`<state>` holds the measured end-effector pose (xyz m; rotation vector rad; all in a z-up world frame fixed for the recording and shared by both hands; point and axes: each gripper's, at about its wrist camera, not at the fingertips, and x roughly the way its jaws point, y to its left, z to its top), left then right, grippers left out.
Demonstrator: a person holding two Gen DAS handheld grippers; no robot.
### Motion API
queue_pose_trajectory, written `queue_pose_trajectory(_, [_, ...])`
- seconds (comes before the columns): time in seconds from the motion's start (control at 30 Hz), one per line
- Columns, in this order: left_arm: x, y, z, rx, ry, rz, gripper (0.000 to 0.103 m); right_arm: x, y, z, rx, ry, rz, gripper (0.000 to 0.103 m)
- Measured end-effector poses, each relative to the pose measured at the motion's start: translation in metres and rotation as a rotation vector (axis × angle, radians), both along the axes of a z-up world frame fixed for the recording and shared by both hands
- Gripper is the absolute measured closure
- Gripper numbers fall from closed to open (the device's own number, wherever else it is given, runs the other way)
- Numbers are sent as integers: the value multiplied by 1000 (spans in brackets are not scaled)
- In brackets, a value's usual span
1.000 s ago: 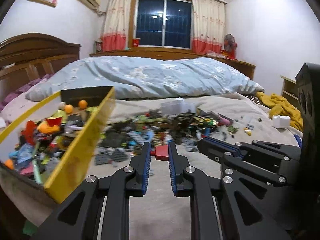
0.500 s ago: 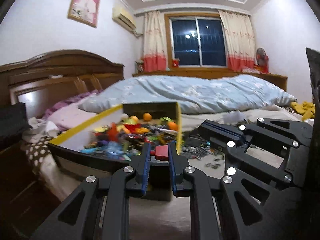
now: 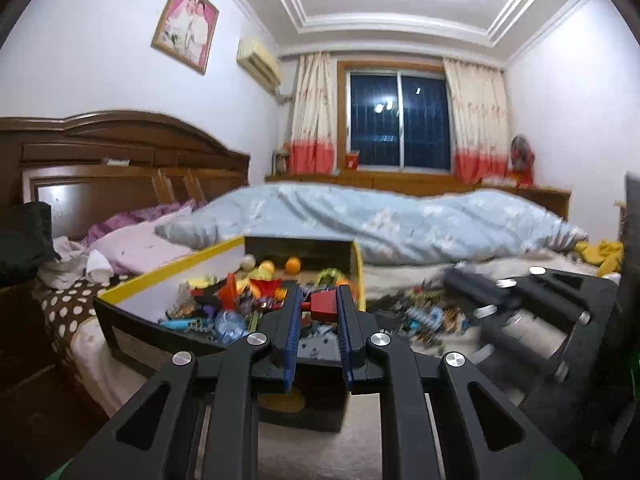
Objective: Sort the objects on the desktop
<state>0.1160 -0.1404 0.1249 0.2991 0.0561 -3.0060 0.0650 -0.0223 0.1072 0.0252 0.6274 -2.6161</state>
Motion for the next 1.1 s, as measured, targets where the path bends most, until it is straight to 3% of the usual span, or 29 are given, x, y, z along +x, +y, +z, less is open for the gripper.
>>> queue_pose_trajectory(0.07, [-8, -5, -1, 49, -27, -17, 85, -50, 39, -11, -19, -171, -130, 96])
queue_pose_trajectory(0.13, [-13, -7, 0, 62, -39, -17, 85, -104, 89, -26, -46, -370, -290, 71])
queue_pose_trajectory(0.2, [-14, -10, 0, 79, -45, -19, 85, -140, 142, -41, -131, -532, -396, 62])
queue_pose_trajectory(0.3, [-15, -15, 1, 106, -57, -27, 85, -163, 185, -57, -181, -638, -453, 61])
queue_pose_trajectory(0.37, [-16, -17, 2, 121, -59, -32, 85, -167, 198, -68, -200, -703, -431, 61])
queue_pose_trajectory(0.43, [-19, -18, 1, 132, -73, -39, 85, -165, 205, -71, -217, -723, -388, 61])
queue_pose_trajectory(0.57, [-24, -21, 0, 166, -95, -67, 85, -162, 189, -76, -125, -719, -398, 61])
queue_pose_trajectory(0.7, [-25, -20, 0, 152, -94, -65, 85, -153, 166, -75, 9, -630, -423, 62])
queue_pose_trajectory(0.83, [-24, -24, 0, 166, -102, -63, 85, -149, 163, -68, 52, -552, -404, 64])
queue_pose_trajectory(0.93, [-23, -28, 0, 177, -104, -67, 85, -158, 163, -71, 62, -597, -372, 75])
queue_pose_trajectory(1.1, [-19, -27, 2, 174, -95, -80, 85, -177, 178, -82, 0, -738, -356, 79])
